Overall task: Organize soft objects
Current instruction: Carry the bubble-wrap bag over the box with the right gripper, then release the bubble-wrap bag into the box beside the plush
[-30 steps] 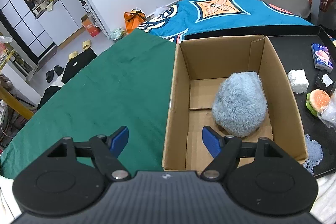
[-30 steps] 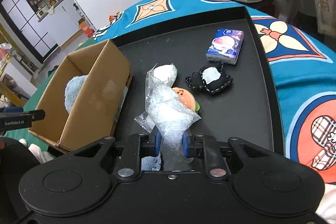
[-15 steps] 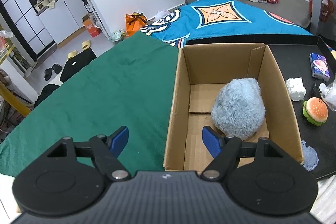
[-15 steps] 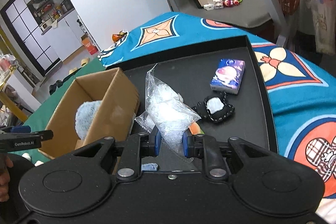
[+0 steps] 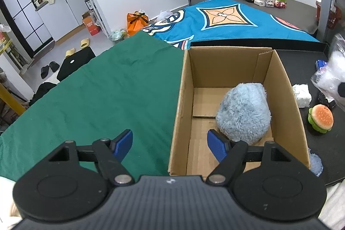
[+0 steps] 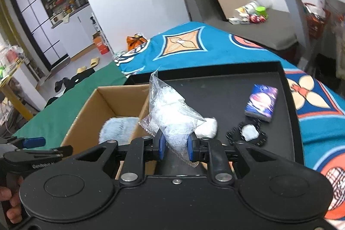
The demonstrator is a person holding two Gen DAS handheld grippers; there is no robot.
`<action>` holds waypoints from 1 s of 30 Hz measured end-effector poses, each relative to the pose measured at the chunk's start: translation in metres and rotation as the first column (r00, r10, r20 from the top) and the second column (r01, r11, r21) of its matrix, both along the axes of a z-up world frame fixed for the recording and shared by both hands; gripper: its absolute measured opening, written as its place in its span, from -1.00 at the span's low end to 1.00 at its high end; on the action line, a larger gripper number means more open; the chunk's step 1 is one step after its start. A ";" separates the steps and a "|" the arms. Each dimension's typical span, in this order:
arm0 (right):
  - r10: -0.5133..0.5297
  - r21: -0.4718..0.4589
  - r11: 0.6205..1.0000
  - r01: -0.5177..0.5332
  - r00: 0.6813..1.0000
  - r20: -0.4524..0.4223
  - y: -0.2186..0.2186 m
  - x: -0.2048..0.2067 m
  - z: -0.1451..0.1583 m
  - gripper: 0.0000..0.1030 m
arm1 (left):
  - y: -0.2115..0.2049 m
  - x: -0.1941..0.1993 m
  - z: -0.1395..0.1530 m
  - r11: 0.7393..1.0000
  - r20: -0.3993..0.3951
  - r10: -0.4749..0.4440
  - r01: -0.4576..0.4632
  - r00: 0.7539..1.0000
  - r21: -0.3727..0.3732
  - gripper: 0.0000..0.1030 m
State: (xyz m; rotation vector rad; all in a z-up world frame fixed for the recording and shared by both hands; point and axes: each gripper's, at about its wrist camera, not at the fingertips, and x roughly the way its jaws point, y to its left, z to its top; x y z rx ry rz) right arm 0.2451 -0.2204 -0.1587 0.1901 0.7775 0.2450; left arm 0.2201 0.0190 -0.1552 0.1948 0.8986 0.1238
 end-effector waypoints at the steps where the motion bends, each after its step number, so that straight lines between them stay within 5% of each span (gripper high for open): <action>1: 0.008 -0.006 1.000 -0.008 1.000 0.002 0.004 0.001 0.002 -0.61 | 0.001 0.000 0.000 1.000 0.000 0.001 -0.001 1.000 -0.005 0.46; 9: 0.053 -0.020 0.998 -0.053 0.999 0.008 0.036 0.013 0.013 -0.61 | 0.012 0.003 -0.002 0.997 -0.016 0.022 -0.023 1.000 -0.071 0.37; 24: 0.152 -0.053 0.987 -0.152 0.988 -0.007 0.090 0.035 0.021 -0.60 | 0.027 0.010 -0.010 0.985 -0.082 0.057 -0.069 0.995 -0.159 -0.62; 30: 0.198 -0.023 0.980 -0.198 0.980 0.014 0.108 0.043 0.024 -0.47 | 0.030 0.010 -0.012 0.981 -0.084 0.046 -0.061 0.995 -0.184 -0.82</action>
